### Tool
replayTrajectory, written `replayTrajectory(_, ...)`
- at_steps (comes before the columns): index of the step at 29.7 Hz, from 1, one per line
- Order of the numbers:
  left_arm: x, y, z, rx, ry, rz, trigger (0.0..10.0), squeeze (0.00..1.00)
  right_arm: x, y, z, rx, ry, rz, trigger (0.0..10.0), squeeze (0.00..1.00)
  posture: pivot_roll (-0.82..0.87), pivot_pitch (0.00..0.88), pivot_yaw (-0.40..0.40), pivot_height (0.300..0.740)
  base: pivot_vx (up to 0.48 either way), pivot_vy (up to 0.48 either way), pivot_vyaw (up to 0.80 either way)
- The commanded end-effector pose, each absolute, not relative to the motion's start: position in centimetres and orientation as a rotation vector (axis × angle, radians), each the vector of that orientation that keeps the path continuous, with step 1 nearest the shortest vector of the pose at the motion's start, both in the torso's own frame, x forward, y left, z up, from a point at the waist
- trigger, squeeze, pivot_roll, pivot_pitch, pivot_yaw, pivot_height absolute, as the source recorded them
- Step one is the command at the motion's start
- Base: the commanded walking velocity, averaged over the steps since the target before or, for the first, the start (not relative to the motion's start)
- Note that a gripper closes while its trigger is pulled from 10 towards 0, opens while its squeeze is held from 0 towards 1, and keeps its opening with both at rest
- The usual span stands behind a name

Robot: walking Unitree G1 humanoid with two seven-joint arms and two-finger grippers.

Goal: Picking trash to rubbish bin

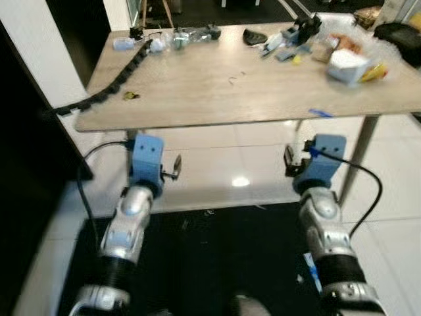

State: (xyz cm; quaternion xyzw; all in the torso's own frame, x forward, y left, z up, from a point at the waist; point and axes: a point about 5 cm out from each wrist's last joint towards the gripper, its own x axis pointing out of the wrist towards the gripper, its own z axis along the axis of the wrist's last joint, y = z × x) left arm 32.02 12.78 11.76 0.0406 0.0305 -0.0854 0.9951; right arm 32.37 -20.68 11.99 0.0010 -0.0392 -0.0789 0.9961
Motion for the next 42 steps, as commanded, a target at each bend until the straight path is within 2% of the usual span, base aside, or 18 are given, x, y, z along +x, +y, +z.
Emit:
replayTrajectory(1,31.8,13.2,11.5,0.084,0.075,-0.160,10.0,0.00,32.2,-20.2,11.5,0.017,-0.059,-0.152,10.0,0.00,-0.08,0.036,-0.003,0.740,0.274,0.000,0.00)
replayTrajectory(27,31.9,13.4,11.7,0.088,0.076,-0.157,10.0,0.00,32.5,-20.2,12.2,0.024,-0.079,-0.159,10.0,0.00,-0.08,0.053,0.001,0.740,0.271,0.000,0.00)
replayTrajectory(35,32.0,13.2,12.0,0.087,0.068,-0.162,10.0,0.00,32.6,-19.6,13.9,0.031,-0.183,-0.118,10.0,0.00,-0.08,0.052,0.006,0.740,0.269,0.000,0.00)
replayTrajectory(42,32.2,13.0,12.3,0.083,0.057,-0.168,10.0,0.00,32.6,-19.5,14.0,0.031,-0.192,-0.112,10.0,0.00,-0.07,0.052,0.007,0.740,0.270,0.000,0.00)
